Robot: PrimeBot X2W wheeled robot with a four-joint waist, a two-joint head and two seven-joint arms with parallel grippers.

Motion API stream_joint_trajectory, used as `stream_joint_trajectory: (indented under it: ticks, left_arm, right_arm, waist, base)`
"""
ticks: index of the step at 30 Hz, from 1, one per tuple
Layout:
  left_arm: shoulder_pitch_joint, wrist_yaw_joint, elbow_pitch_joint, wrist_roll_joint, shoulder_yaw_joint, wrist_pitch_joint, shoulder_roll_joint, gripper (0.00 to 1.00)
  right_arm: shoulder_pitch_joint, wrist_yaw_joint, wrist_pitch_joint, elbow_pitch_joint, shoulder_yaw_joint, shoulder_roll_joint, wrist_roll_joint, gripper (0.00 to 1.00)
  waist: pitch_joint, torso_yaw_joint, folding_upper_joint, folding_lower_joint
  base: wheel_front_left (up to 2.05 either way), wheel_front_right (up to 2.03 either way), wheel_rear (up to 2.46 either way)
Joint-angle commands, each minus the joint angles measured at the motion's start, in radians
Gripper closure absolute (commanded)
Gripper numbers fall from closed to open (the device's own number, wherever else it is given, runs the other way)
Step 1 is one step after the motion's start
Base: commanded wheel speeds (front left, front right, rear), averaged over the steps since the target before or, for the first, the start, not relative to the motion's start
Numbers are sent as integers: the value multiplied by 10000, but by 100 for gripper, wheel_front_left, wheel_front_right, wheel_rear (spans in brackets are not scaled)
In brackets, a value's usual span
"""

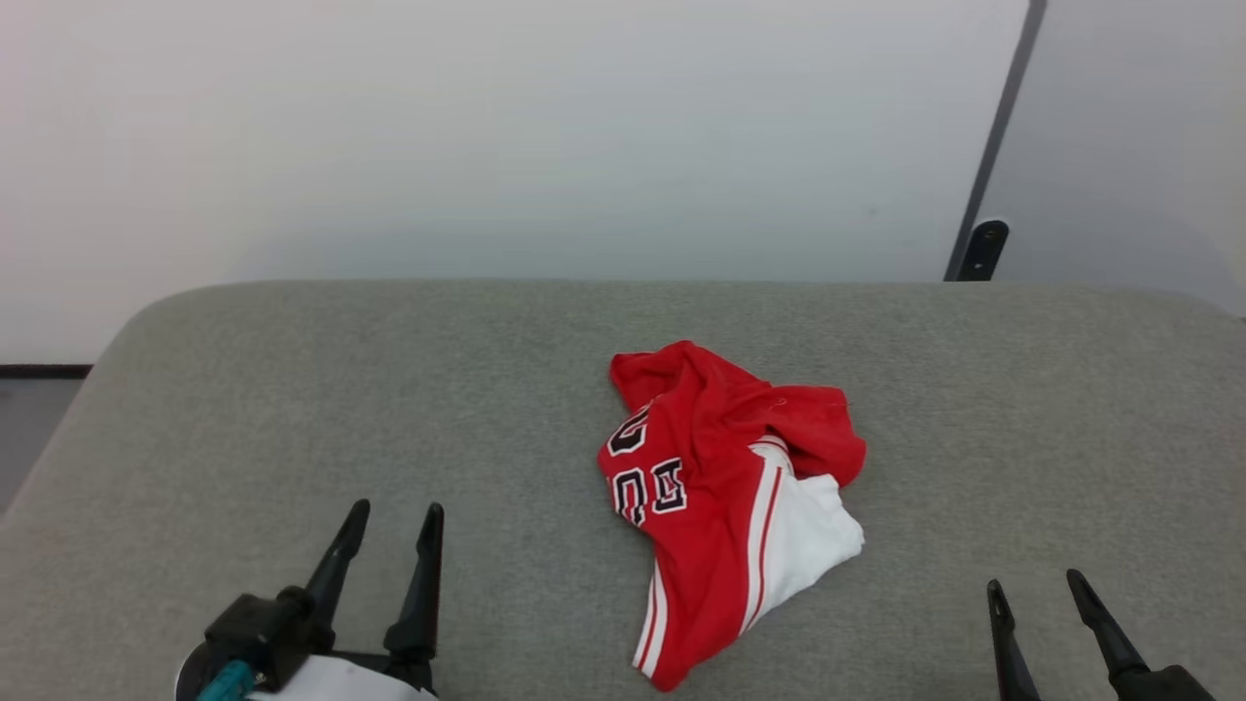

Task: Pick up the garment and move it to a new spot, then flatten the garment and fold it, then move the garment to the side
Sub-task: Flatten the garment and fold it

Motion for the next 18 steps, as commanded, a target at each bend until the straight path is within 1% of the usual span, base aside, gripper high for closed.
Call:
stream_joint_trajectory:
  ticks: [1, 7, 11, 14, 18]
  left_arm:
    - [-123, -23, 64, -33, 14, -5, 84, 0]
    - [-319, -24, 331, -24, 402, -3, 297, 0]
    - [-296, -24, 543, -57, 593, -3, 392, 0]
    - [-384, -24, 577, -57, 618, -3, 386, 0]
    - [-488, -25, 620, -119, 442, -3, 344, 0]
  right_arm:
    - [-81, -6, -13, 24, 86, 21, 38, 0]
    - [-58, -6, -13, 233, 396, 21, 142, 0]
    - [-246, -6, 258, 536, 713, -263, 272, 0]
    - [-519, -6, 991, 690, 1145, -666, 716, 0]
    - [-1021, -6, 2667, 823, 1558, -1367, 1840, 0]
  waist:
    - [-12, 186, -1, 0]
    - [-30, 979, -1, 0]
    - [-66, 1548, -1, 0]
    - [-63, 1961, -1, 0]
    - [-16, 2481, -1, 0]
  base:
    - [0, 0, 0]
    - [0, 0, 0]
    - [0, 0, 0]
    - [0, 0, 0]
    - [0, 0, 0]
